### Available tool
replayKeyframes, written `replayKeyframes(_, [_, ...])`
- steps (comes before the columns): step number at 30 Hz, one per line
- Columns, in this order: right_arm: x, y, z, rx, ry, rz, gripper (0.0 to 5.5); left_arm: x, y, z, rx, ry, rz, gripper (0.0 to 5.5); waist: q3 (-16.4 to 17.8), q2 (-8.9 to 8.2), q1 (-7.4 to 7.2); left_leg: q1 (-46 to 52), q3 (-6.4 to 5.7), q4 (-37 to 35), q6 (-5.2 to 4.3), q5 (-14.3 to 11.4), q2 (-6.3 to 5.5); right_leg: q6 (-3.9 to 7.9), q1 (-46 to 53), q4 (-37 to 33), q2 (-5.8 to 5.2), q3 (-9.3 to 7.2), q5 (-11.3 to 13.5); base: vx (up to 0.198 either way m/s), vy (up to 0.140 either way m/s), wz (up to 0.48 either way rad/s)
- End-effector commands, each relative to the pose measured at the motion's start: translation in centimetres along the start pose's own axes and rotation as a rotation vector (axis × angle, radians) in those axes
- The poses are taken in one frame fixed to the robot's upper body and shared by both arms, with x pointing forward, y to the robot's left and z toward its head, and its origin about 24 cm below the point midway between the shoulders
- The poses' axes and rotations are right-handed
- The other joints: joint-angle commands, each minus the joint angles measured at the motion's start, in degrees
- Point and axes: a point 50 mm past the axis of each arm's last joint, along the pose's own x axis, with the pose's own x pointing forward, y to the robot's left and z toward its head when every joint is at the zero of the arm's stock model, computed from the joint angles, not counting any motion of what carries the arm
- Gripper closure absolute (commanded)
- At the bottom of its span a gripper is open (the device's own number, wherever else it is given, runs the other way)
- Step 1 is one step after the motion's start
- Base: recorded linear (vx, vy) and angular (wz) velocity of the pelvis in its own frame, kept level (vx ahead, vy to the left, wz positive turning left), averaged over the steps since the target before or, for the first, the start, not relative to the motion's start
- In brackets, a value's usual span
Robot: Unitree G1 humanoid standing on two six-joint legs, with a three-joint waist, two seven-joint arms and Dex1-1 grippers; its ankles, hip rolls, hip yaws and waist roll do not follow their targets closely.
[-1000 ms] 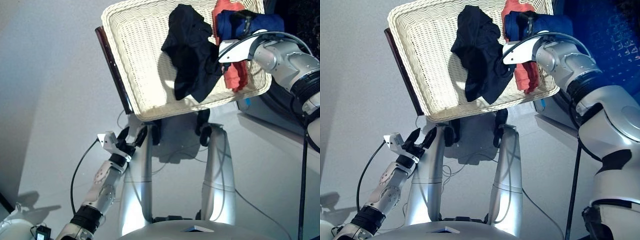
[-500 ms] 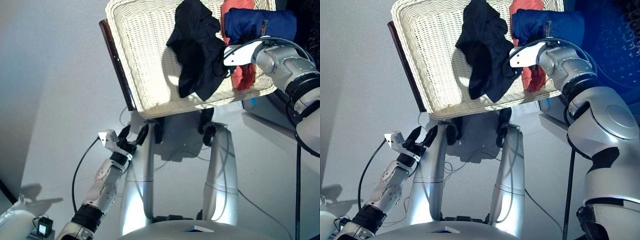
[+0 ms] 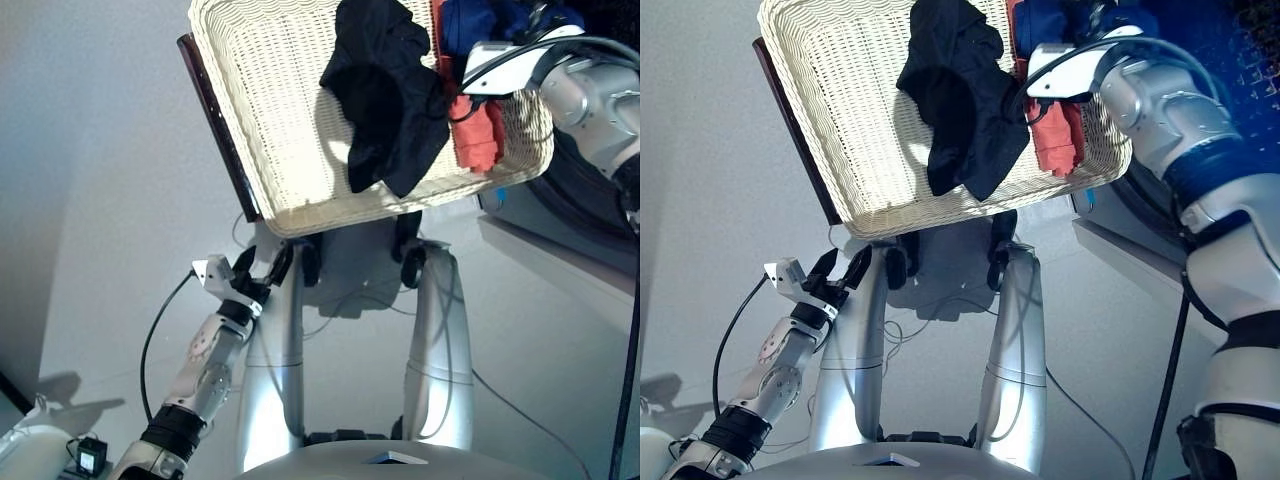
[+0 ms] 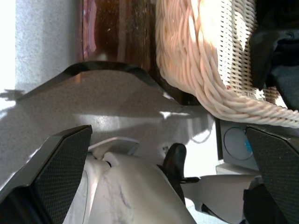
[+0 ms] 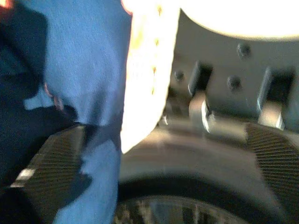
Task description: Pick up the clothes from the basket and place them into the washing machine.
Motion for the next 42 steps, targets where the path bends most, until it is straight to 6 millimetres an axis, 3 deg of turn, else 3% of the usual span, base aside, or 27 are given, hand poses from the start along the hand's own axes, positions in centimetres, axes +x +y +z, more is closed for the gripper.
replayKeyframes(1, [-1.5, 0.0, -1.7, 0.012, 0.043, -0.077, 0.00, -0.9, -0.4, 0.0, 0.020, -0.034, 0.011, 0.00, -1.19, 1.32, -0.40, -3.63, -1.54, -1.88, -0.93, 5.51, 0.13, -2.14, 0.45, 0.96, 0.73, -0.64, 0.22, 0.000, 0.000, 0.000])
replayKeyframes(7, [-1.8, 1.5, -2.2, 0.001, 0.080, -0.069, 0.00, -1.1, -0.2, -0.4, 0.020, -0.020, 0.037, 0.00, -0.85, 1.79, 0.05, -4.48, -1.50, -0.59, -0.81, 5.07, 0.60, -2.35, -0.43, 2.27, 0.68, -0.70, -0.05, 0.000, 0.000, 0.000])
replayKeyframes(16, [-0.3, 2.1, -2.1, -0.026, 0.123, 0.032, 0.00, -1.4, -0.5, -0.8, 0.005, 0.010, 0.012, 0.00, -0.37, 2.24, 1.06, -6.05, -1.69, -0.27, -0.74, 5.79, 0.46, -2.41, -1.94, 2.57, 0.51, -0.47, 0.61, 0.000, 0.000, 0.000])
replayKeyframes(28, [1.4, 0.1, -2.8, -0.212, 0.198, 0.035, 0.00, -1.6, -0.5, -0.3, -0.008, -0.009, 0.013, 0.00, 0.00, 2.74, 2.45, -7.44, -1.70, -1.76, -1.11, 7.22, -0.09, -2.27, -3.52, 2.51, 0.13, -0.59, 1.31, 0.000, 0.000, 0.000])
replayKeyframes(33, [1.9, 0.1, -2.3, -0.238, 0.211, 0.064, 0.00, -1.6, -0.8, -0.3, -0.020, -0.013, 0.003, 0.00, 0.59, 2.92, 2.83, -8.22, -1.84, -1.23, -1.17, 7.52, -0.13, -2.31, -4.26, 3.37, 0.25, -0.62, 1.32, 0.000, 0.000, 0.000])
replayKeyframes(39, [2.0, -0.7, -3.1, -0.247, 0.273, 0.046, 0.00, -1.6, -1.3, 0.1, -0.032, -0.030, -0.021, 0.00, 1.42, 3.25, 3.21, -9.05, -1.91, -1.10, -1.15, 7.94, -0.22, -2.36, -5.21, 3.84, 0.08, -0.77, 1.60, 0.000, 0.000, 0.000])
replayKeyframes(40, [1.9, -0.9, -3.3, -0.243, 0.291, 0.040, 5.09, -1.6, -1.3, 0.2, -0.031, -0.034, -0.021, 0.00, 1.49, 3.29, 3.26, -9.10, -1.90, -1.16, -1.15, 7.98, -0.23, -2.36, -5.32, 3.91, 0.03, -0.77, 1.62, 0.000, 0.000, 0.000])
replayKeyframes(41, [1.8, -0.9, -3.5, -0.240, 0.307, 0.036, 5.50, -1.6, -1.4, 0.4, -0.032, -0.038, -0.023, 0.00, 1.50, 3.32, 3.28, -9.16, -1.90, -1.25, -1.16, 8.08, -0.24, -2.38, -5.38, 3.86, -0.01, -0.77, 1.70, 0.000, 0.000, 0.000])
replayKeyframes(42, [1.8, -0.9, -3.7, -0.239, 0.317, 0.041, 5.50, -1.6, -1.4, 0.3, -0.034, -0.036, -0.024, 0.00, 1.56, 3.36, 3.31, -9.28, -1.92, -1.27, -1.15, 8.15, -0.26, -2.36, -5.42, 3.82, 0.04, -0.76, 1.81, 0.000, 0.000, 0.000])
